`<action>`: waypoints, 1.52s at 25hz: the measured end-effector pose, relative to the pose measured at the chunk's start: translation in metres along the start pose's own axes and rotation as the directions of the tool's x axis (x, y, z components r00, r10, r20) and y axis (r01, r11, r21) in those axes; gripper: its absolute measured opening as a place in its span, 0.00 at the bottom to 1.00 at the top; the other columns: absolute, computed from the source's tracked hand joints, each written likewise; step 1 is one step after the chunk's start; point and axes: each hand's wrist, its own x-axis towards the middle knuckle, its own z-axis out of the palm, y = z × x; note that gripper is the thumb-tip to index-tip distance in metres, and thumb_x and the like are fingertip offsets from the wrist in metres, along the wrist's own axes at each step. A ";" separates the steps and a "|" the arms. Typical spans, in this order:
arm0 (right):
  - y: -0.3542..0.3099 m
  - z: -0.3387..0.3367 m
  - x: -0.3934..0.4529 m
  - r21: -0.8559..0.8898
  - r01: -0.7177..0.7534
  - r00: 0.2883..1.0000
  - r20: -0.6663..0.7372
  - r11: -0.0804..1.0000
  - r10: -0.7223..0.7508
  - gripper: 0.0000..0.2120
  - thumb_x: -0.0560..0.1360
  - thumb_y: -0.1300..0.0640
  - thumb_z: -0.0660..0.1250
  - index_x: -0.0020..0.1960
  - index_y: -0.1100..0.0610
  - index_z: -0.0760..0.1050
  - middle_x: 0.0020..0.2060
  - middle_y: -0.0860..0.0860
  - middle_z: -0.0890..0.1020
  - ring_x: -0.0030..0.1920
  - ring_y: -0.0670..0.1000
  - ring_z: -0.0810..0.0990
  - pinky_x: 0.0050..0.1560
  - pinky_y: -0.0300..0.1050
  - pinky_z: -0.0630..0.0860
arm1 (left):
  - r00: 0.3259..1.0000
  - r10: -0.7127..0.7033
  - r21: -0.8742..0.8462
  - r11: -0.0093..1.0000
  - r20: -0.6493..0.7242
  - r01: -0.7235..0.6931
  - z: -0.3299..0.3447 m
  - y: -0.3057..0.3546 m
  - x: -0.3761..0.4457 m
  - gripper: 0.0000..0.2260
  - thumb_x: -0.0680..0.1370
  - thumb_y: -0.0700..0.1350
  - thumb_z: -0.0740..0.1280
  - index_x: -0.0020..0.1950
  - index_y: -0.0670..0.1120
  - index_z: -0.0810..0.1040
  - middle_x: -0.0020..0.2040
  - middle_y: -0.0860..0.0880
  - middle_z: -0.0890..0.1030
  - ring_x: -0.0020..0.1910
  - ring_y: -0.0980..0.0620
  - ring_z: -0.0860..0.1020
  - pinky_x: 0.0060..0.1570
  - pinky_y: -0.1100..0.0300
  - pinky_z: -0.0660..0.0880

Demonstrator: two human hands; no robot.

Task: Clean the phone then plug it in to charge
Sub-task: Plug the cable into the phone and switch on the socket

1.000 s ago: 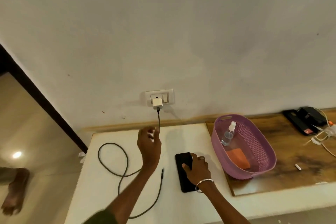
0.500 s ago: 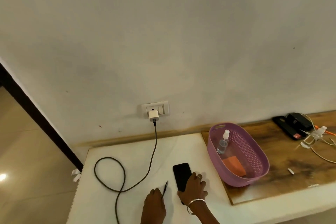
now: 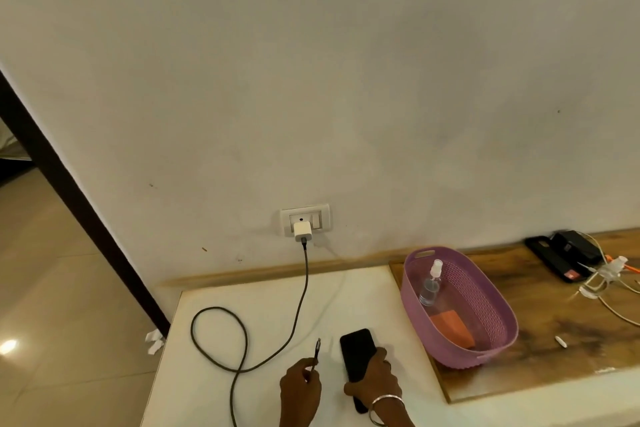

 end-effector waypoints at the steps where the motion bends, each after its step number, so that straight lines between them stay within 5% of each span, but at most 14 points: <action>1: 0.001 -0.004 -0.004 0.044 0.002 1.000 0.012 0.999 -0.003 0.57 0.57 0.44 0.77 0.74 0.58 0.47 0.64 0.55 0.71 0.62 0.57 0.76 0.62 0.49 0.75 | 1.000 -0.015 -0.035 0.999 -0.010 0.014 -0.003 0.005 -0.002 0.11 0.78 0.37 0.64 0.54 0.48 0.83 0.36 0.51 0.80 0.40 0.49 0.79 0.46 0.61 0.73; 7: 0.006 -0.024 -0.022 0.381 0.043 0.999 0.003 0.924 -0.047 0.41 0.58 0.54 0.80 0.63 0.62 0.62 0.52 0.56 0.76 0.51 0.56 0.77 0.57 0.51 0.77 | 1.000 0.000 -0.132 0.991 -0.022 -0.003 -0.017 0.023 -0.024 0.09 0.79 0.50 0.66 0.43 0.55 0.84 0.37 0.52 0.83 0.40 0.53 0.81 0.43 0.59 0.75; 10: 0.000 -0.043 -0.037 0.494 0.047 0.998 0.021 0.868 -0.067 0.37 0.57 0.55 0.82 0.60 0.61 0.68 0.51 0.57 0.78 0.50 0.57 0.80 0.45 0.53 0.83 | 1.000 0.025 -0.191 0.981 -0.006 -0.025 -0.021 0.023 -0.036 0.11 0.80 0.45 0.66 0.39 0.50 0.84 0.35 0.50 0.83 0.31 0.52 0.78 0.36 0.59 0.73; 13: -0.004 -0.057 -0.056 0.497 0.099 0.992 0.017 0.862 -0.124 0.33 0.57 0.52 0.82 0.57 0.59 0.71 0.48 0.55 0.80 0.48 0.56 0.81 0.43 0.49 0.83 | 0.999 0.037 -0.232 0.972 0.017 -0.032 -0.027 0.025 -0.053 0.13 0.81 0.41 0.64 0.39 0.47 0.84 0.32 0.49 0.82 0.22 0.54 0.71 0.24 0.62 0.67; 16: -0.006 -0.066 -0.074 0.575 0.091 0.986 0.064 0.813 -0.156 0.32 0.57 0.54 0.82 0.57 0.60 0.74 0.47 0.58 0.82 0.45 0.56 0.83 0.37 0.46 0.83 | 0.996 0.094 -0.201 0.975 0.009 -0.091 -0.037 0.031 -0.070 0.10 0.81 0.42 0.65 0.45 0.49 0.85 0.33 0.50 0.82 0.25 0.55 0.72 0.29 0.61 0.71; 22: -0.010 -0.083 -0.117 0.749 0.081 0.966 0.104 0.657 -0.237 0.31 0.61 0.61 0.81 0.60 0.60 0.72 0.53 0.61 0.81 0.54 0.62 0.81 0.55 0.57 0.81 | 0.992 0.127 -0.197 0.973 0.020 -0.121 -0.062 0.041 -0.096 0.09 0.82 0.41 0.63 0.50 0.44 0.83 0.39 0.47 0.83 0.21 0.55 0.73 0.21 0.64 0.69; 29: -0.028 -0.099 -0.151 0.881 0.129 0.936 0.044 0.456 -0.349 0.31 0.65 0.67 0.77 0.64 0.66 0.70 0.55 0.65 0.81 0.55 0.65 0.81 0.57 0.59 0.79 | 0.988 0.151 -0.288 0.948 0.036 -0.135 -0.076 0.066 -0.129 0.09 0.81 0.39 0.63 0.49 0.43 0.83 0.41 0.46 0.85 0.26 0.55 0.78 0.27 0.64 0.74; 34: -0.040 -0.109 -0.166 0.981 -0.034 0.914 0.108 0.193 -0.391 0.21 0.74 0.54 0.71 0.62 0.64 0.71 0.57 0.66 0.80 0.55 0.67 0.81 0.56 0.62 0.79 | 0.985 0.174 -0.328 0.930 -0.012 -0.169 -0.075 0.069 -0.149 0.08 0.80 0.42 0.65 0.51 0.46 0.84 0.37 0.47 0.82 0.25 0.54 0.72 0.25 0.64 0.67; 38: -0.042 -0.117 -0.173 0.976 -0.206 0.883 0.217 0.072 -0.416 0.29 0.77 0.40 0.61 0.62 0.65 0.73 0.52 0.66 0.82 0.51 0.65 0.81 0.56 0.60 0.78 | 0.981 0.174 -0.316 0.929 -0.084 -0.192 -0.074 0.068 -0.166 0.12 0.78 0.55 0.69 0.43 0.48 0.86 0.28 0.56 0.80 0.29 0.58 0.74 0.33 0.63 0.70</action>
